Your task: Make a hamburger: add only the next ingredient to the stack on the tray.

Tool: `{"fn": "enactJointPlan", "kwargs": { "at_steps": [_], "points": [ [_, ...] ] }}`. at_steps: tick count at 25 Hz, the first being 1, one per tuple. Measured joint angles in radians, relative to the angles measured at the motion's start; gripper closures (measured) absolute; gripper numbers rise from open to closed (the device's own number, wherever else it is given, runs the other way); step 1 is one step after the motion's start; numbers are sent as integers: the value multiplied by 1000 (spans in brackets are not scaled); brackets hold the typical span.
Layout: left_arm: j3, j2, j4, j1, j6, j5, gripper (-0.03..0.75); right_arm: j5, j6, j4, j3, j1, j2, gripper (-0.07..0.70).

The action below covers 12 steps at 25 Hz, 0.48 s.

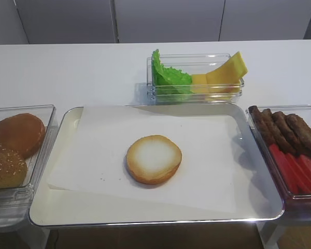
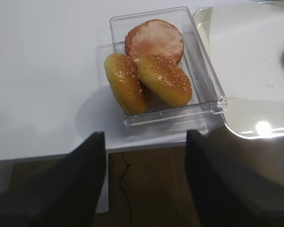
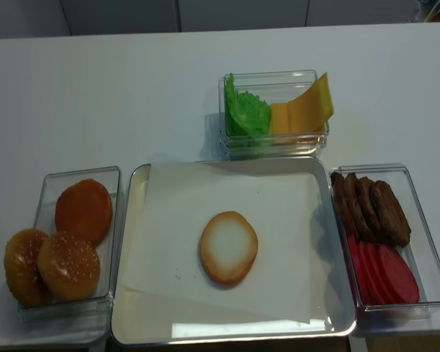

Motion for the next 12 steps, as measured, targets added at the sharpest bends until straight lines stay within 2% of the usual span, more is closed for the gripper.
{"fn": "enactJointPlan", "kwargs": {
  "at_steps": [8,12],
  "points": [
    [77,-16,8,0,0,0,345,0,0,0,0,0,0,451],
    [102,-16,10,0,0,-54,357,0,0,0,0,0,0,451]
  ]
}}
